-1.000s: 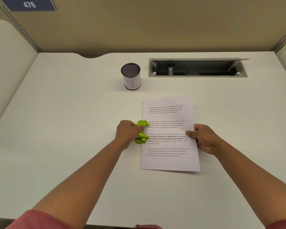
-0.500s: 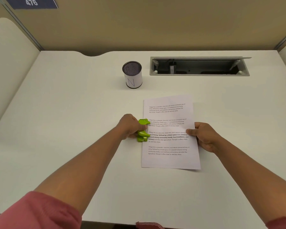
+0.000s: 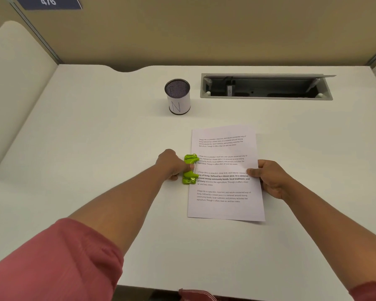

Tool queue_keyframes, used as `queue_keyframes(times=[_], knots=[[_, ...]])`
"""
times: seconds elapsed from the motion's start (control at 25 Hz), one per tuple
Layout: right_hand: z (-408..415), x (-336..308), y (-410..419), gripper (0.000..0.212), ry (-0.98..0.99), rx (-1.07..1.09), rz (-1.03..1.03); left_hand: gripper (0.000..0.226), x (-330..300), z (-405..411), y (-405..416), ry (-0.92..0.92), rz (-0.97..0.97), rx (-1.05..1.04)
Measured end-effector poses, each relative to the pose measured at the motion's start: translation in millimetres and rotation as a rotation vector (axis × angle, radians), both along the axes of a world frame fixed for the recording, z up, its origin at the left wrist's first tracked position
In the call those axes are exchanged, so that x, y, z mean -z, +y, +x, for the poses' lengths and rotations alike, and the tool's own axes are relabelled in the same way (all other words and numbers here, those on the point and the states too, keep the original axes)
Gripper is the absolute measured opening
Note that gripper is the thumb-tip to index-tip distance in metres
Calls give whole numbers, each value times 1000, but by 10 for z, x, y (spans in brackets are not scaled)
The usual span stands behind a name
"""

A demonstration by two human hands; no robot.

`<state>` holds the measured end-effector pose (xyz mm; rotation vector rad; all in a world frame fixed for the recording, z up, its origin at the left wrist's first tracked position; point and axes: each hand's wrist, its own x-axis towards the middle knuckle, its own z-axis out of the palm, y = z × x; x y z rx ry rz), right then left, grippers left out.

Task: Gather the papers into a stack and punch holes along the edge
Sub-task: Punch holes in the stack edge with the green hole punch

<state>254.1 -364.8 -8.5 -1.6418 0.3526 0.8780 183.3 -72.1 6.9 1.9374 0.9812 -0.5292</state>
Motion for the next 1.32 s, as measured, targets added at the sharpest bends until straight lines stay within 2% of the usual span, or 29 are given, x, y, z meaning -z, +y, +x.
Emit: queue_keyframes(times=[0.16,0.32,0.88,1.08,1.16,1.24,1.32], knots=[[-28,-34,3,23,-3,12,5,42,-86,13,-61,-15,37,56],[-64,-66,12,21,-13,11,8,35,-110,-12,-115,-59,34,21],[-56,-143,-12,20,-28,27,23,30,-167,-44,-191,-38,57,6],[-73,-175,-181,22,-21,49,25,36,-186,-48,-198,-40,88,37],[-76,-203,-295,25,-22,68,27,38,-244,-53,-208,-4,169,109],[-82,-231,-430,26,-24,86,31,43,-301,-50,-254,-7,376,233],[-98,-269,-557,27,-25,101,41,57,-333,-33,-363,-165,483,272]])
